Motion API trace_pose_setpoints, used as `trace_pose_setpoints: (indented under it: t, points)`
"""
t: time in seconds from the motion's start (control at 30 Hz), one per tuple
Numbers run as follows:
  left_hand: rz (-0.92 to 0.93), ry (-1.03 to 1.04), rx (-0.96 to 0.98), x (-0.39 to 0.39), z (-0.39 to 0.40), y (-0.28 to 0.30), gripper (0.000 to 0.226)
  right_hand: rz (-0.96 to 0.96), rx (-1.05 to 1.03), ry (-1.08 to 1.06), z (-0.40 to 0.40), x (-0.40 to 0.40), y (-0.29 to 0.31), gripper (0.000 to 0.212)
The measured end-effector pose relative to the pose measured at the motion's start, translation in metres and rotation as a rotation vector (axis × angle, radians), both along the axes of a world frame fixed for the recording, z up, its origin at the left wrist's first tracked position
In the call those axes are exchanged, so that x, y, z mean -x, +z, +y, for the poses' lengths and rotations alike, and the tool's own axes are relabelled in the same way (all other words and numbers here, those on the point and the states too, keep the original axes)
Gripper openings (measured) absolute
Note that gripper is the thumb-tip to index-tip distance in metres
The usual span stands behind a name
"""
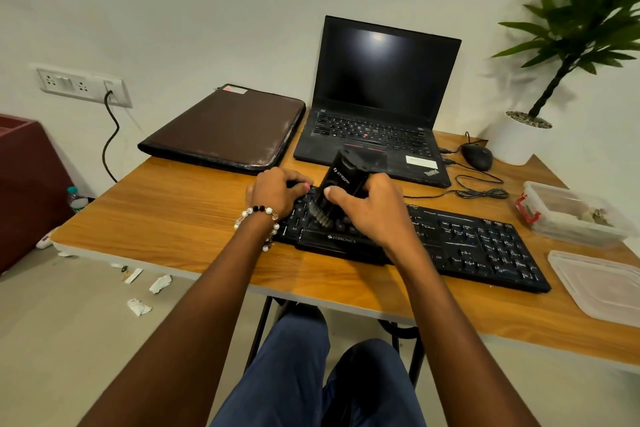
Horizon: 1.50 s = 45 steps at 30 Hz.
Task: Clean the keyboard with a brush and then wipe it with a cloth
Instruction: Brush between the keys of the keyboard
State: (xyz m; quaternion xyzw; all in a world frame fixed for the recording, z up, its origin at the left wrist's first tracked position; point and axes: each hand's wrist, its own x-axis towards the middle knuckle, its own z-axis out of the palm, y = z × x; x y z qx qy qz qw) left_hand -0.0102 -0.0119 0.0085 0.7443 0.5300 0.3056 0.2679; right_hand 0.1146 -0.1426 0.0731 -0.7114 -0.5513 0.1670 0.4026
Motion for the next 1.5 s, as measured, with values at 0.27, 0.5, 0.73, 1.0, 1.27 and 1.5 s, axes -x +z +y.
trace_pose_setpoints:
  t: [0.27,0.5,0.73,1.0,1.27,1.5]
  points:
    - [0.019,-0.002,-0.005,0.0,-0.001,0.003,0.013,-0.087,-0.011,0.058,0.008,0.009,-0.017,0.022]
    - [0.009,0.002,0.002,0.0,-0.002,0.002,0.012,-0.005,0.07,0.131,0.0,-0.002,-0.019,0.025]
    - [0.005,0.0,0.005,0.0,-0.002,0.003,0.012,0.022,-0.072,0.074,0.002,0.004,-0.023,0.026]
    - [-0.001,0.002,0.017,-0.001,-0.002,0.001,0.011,-0.448,0.139,0.143,-0.011,-0.027,0.003,0.038]
    - [0.065,0.0,-0.018,0.0,-0.005,0.004,0.014,-0.11,0.086,0.26,-0.011,-0.006,-0.007,0.034]
    - [0.086,-0.004,-0.04,0.0,-0.005,0.004,0.016,-0.29,0.289,0.143,-0.039,-0.058,0.015,0.034]
